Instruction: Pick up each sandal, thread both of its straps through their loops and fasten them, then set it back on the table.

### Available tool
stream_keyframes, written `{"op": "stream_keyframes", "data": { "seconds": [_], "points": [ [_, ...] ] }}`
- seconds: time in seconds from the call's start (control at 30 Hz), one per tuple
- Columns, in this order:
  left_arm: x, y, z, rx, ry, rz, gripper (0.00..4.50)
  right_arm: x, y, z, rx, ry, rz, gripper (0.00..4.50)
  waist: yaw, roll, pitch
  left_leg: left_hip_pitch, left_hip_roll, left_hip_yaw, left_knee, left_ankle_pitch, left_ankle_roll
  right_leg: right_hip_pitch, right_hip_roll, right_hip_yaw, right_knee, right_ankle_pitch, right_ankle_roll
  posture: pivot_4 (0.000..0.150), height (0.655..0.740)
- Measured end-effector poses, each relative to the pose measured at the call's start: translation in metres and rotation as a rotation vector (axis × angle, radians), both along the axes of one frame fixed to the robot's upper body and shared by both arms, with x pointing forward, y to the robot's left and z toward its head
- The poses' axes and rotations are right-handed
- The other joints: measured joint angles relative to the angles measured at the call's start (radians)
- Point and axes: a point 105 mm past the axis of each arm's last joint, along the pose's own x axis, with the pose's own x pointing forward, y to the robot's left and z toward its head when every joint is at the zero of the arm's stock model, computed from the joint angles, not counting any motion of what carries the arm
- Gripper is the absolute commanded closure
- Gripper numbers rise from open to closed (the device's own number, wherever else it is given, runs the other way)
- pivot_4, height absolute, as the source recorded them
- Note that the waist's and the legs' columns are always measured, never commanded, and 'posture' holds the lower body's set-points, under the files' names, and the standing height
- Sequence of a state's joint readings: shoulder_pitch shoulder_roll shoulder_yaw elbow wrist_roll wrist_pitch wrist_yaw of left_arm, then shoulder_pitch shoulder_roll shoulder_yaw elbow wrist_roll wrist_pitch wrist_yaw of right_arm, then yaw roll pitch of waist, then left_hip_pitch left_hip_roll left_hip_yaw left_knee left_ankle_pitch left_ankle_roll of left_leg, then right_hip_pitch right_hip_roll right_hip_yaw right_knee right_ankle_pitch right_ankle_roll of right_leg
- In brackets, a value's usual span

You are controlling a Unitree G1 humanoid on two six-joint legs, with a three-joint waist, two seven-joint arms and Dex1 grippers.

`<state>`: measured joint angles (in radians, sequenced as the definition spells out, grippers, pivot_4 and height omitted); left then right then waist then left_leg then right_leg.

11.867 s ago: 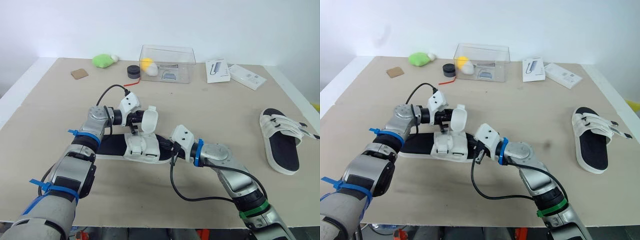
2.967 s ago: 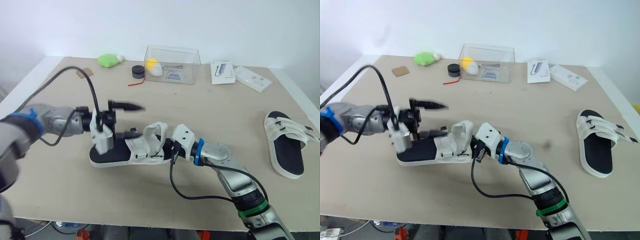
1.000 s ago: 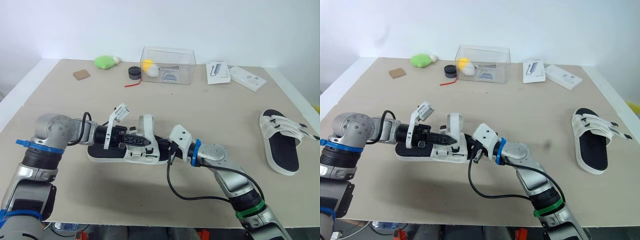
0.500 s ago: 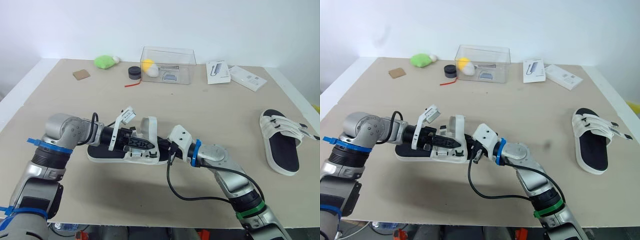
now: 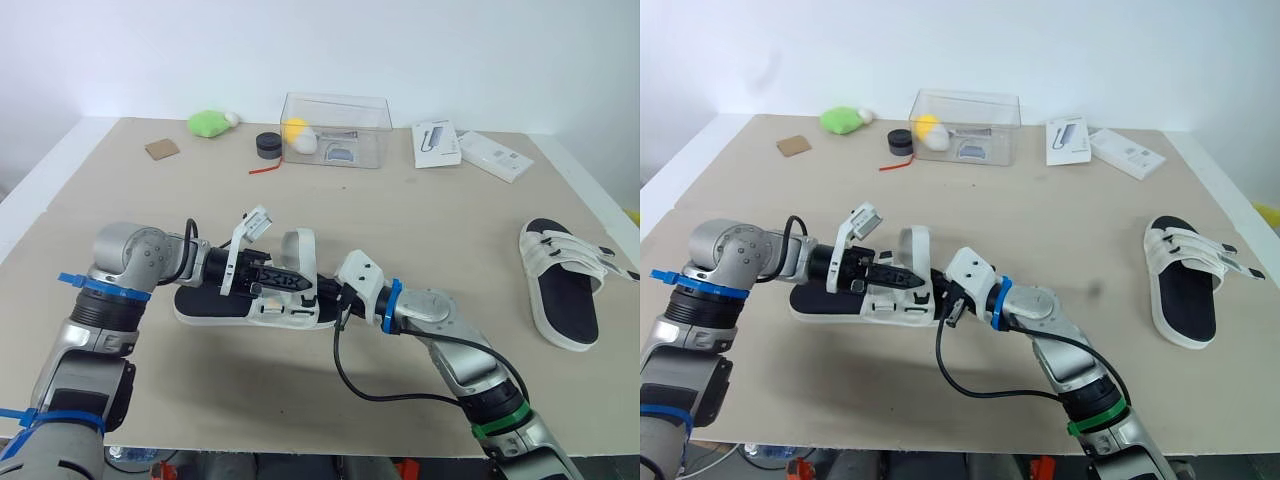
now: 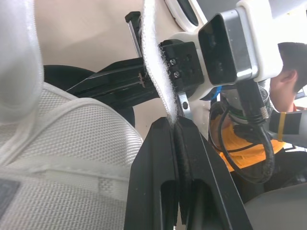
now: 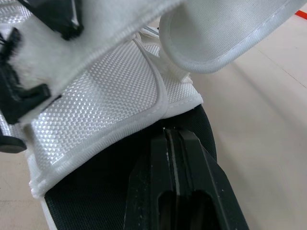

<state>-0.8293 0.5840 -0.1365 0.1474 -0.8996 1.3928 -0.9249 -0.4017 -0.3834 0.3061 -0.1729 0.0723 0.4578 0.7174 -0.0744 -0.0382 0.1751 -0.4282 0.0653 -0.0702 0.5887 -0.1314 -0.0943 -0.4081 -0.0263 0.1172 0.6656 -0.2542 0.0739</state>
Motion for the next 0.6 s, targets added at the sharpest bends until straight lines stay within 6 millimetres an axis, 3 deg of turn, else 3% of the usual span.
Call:
{"op": "stream_keyframes", "data": {
  "seconds": [0.6],
  "points": [
    [-0.0092,0.0029,-0.0066,0.045,-0.042,-0.057,4.42,0.0002,0.0005,0.0005,0.000,-0.003,0.003,4.50,0.000,0.000,0.000,0.000,0.000,0.000,-0.001,0.000,0.000,-0.001,0.000,0.000,-0.001,0.000,0.000,0.150,0.7400]
  ]
}}
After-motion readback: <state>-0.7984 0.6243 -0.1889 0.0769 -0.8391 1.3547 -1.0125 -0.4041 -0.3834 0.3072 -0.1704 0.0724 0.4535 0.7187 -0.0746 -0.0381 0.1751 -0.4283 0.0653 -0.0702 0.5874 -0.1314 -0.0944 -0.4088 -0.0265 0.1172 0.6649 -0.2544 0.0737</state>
